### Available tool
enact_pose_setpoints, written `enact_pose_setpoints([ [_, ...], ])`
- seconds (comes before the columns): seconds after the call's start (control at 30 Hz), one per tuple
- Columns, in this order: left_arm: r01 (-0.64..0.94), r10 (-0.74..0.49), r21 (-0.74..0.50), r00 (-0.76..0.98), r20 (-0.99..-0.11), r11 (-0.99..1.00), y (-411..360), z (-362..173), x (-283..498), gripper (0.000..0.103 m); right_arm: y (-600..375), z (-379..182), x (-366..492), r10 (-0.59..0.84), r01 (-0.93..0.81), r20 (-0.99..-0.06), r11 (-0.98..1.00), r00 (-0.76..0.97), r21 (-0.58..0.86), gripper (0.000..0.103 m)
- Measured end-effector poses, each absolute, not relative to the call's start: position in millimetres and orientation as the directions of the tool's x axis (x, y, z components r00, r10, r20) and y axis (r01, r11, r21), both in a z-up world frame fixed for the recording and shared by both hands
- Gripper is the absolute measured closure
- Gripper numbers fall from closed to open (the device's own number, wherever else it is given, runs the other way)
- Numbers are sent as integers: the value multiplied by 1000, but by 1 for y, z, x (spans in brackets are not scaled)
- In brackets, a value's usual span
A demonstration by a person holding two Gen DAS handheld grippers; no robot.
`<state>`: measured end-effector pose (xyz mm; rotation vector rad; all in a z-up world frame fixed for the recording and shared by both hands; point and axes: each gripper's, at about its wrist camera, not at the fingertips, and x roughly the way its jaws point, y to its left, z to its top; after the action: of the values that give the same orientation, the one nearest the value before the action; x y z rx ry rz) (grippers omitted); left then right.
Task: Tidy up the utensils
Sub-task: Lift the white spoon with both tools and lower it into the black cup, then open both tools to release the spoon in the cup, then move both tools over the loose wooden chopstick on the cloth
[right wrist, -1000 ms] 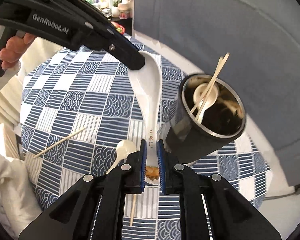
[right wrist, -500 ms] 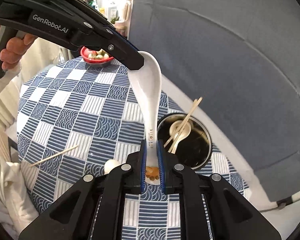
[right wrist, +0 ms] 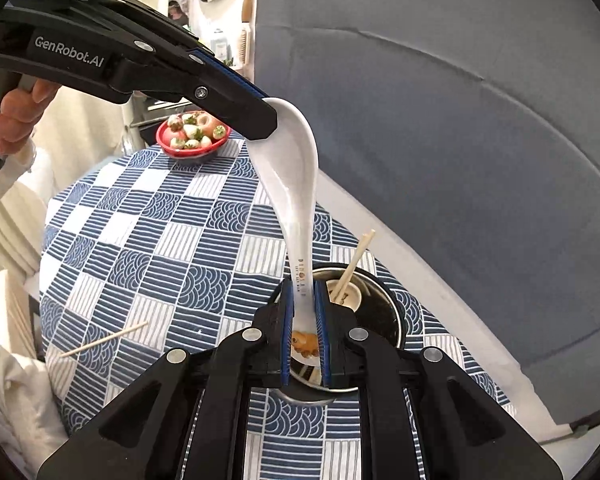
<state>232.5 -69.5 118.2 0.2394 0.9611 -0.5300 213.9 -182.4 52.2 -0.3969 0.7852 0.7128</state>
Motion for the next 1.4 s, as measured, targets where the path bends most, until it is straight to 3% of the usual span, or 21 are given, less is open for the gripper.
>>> enact_pose_setpoints([
  [0.73,504,-210,28,409,-888,863,-108,88,245,95,-207,11,237,508,-750,-758,661,410,37,92],
  [0.77,501,-212,29,416,-884,865,-107,89,245,84,-206,11,236,499,-748,-758,663,419,23,91],
  [0.8,491,-208,39,438,-875,870,-106,90,243,55,-206,11,235,486,-741,-758,672,435,5,83],
  [0.83,474,-205,49,469,-859,879,-103,94,241,41,-206,12,233,476,-733,-756,680,450,-9,73],
  [0.87,463,-210,46,487,-848,885,-100,96,239,24,-208,14,231,479,-731,-749,682,458,-11,46],
  [0.9,450,-225,29,501,-836,893,-94,100,235,23,-211,17,228,484,-729,-740,684,467,-13,33],
  [0.93,443,-231,20,504,-832,896,-91,101,235,22,-214,21,222,486,-726,-730,687,480,-21,33],
  [0.97,427,-232,14,519,-823,904,-84,102,232,15,-216,23,220,486,-725,-726,688,486,-25,32],
  [1.0,411,-222,21,534,-816,911,-79,102,230,8,-219,27,215,478,-719,-723,694,499,-38,25],
  [1.07,380,-209,19,549,-809,925,-65,100,225,8,-223,32,207,456,-703,-717,708,527,-66,17],
  [1.4,312,-174,-8,509,-843,950,-13,58,199,6,-226,28,177,374,-654,-748,750,548,-104,16],
])
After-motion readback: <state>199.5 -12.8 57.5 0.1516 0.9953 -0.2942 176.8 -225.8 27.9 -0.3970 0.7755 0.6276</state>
